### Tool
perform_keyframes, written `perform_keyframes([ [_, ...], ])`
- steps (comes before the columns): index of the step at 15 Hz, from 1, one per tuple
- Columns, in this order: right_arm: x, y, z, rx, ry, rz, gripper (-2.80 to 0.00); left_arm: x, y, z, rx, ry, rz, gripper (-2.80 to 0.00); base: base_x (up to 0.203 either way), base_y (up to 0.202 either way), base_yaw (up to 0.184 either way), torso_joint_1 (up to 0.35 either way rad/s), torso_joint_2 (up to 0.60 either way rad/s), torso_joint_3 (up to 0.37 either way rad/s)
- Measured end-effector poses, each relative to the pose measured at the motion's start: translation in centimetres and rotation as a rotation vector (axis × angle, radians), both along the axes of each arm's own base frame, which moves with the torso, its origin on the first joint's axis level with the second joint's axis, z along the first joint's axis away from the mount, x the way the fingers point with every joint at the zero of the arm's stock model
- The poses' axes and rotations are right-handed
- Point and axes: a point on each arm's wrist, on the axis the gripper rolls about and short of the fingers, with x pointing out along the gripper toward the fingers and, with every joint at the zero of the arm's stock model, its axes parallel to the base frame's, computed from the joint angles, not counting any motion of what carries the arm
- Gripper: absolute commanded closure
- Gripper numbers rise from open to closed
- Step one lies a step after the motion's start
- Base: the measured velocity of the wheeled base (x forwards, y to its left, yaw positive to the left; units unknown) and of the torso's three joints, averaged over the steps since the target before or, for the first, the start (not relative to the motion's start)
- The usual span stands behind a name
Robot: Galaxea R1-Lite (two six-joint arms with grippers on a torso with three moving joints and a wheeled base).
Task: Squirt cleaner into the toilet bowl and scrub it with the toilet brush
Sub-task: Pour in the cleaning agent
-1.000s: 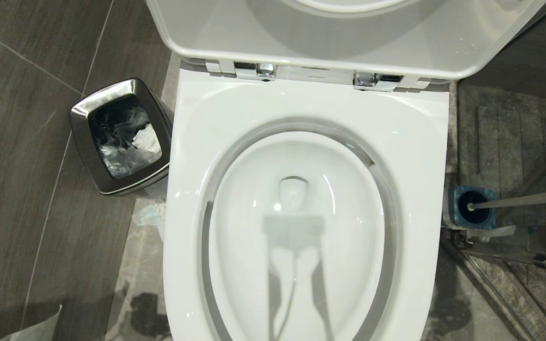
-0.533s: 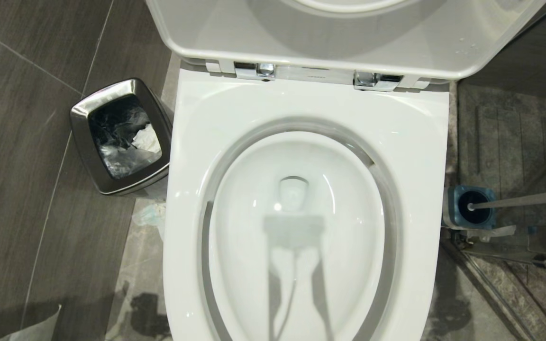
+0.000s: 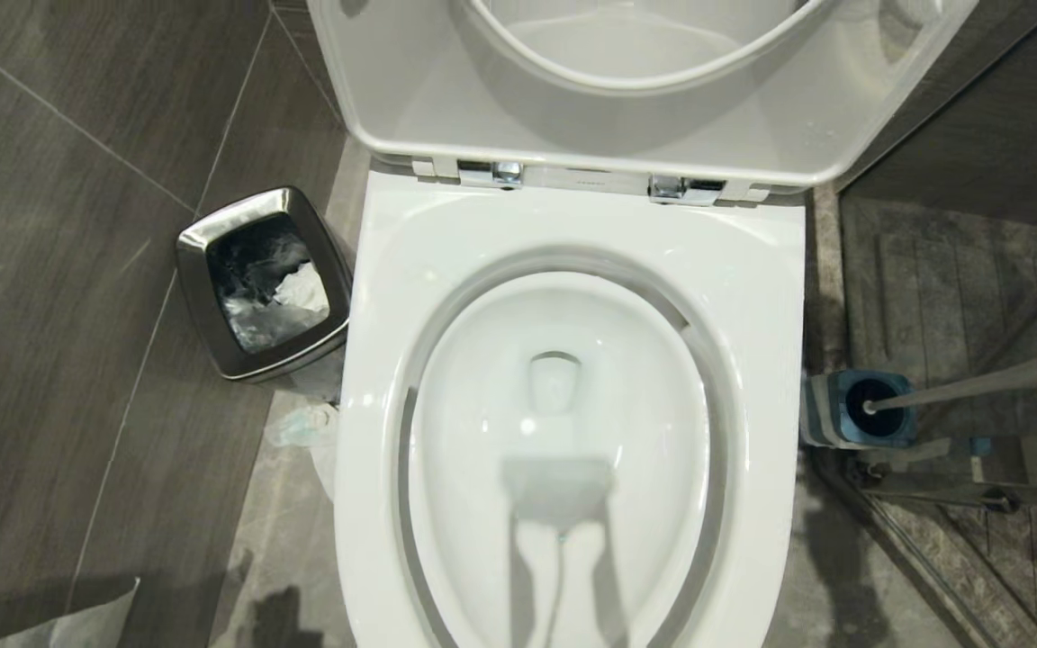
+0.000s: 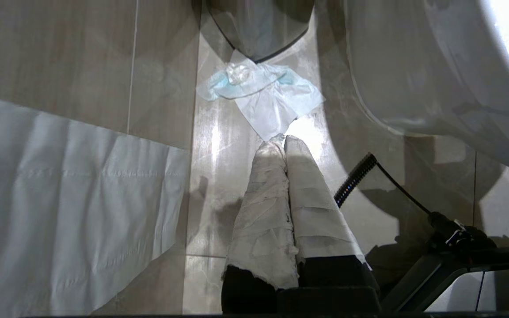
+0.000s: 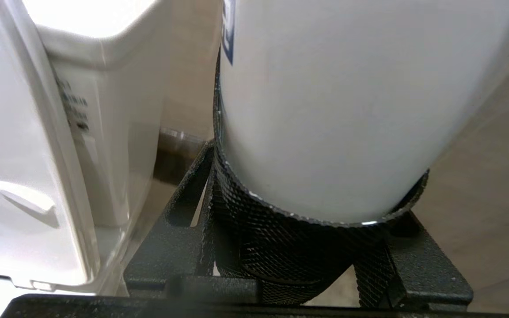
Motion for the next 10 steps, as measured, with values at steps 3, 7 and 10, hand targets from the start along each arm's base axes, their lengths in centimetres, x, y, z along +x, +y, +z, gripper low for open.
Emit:
perform_keyframes([
  [3,0.0,0.0,-0.1,0.004,0.005,-0.004,0.00,0.0,0.0,0.0,0.000,0.000,0.001,0.00,0.000,0.000,0.000,0.002,0.00,0.203],
  [7,0.8,-0.2,-1.1,0.063,0.123,-0.048,0.00,0.0,0.0,0.0,0.000,0.000,0.010,0.00,0.000,0.000,0.000,-0.002,0.00,0.202],
  [10,1.2,-0.2,-1.7,0.096,0.187,-0.027,0.00,0.0,0.0,0.0,0.000,0.000,0.011,0.00,0.000,0.000,0.000,0.000,0.00,0.201],
])
